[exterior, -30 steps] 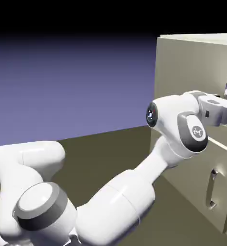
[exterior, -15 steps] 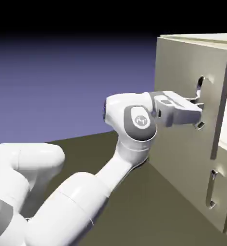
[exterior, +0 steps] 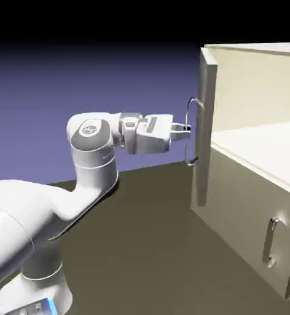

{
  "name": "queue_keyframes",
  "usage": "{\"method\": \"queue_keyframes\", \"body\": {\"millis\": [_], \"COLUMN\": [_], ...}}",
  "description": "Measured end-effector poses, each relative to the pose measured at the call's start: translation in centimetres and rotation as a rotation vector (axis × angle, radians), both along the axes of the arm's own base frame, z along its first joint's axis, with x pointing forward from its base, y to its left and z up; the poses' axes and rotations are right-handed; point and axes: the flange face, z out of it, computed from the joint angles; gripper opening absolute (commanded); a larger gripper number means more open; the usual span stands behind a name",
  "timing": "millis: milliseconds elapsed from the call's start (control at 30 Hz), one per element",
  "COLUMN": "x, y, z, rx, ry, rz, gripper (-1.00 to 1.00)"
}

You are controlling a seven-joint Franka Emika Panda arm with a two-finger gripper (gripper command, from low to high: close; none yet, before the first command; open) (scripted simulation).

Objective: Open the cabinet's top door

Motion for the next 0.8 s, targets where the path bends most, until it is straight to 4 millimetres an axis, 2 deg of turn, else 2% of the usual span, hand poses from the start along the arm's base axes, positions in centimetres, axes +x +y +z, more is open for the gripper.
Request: {"method": "queue_keyframes", "body": {"millis": [333, 800], "x": [0.8, -5.6], "y": [-0.8, 7.2], "z": [-0.1, -0.1], "rx": [0.022, 0.035], "ry": [0.034, 0.039], "rz": [0.042, -0.155], "gripper": [-1.00, -1.00]}}
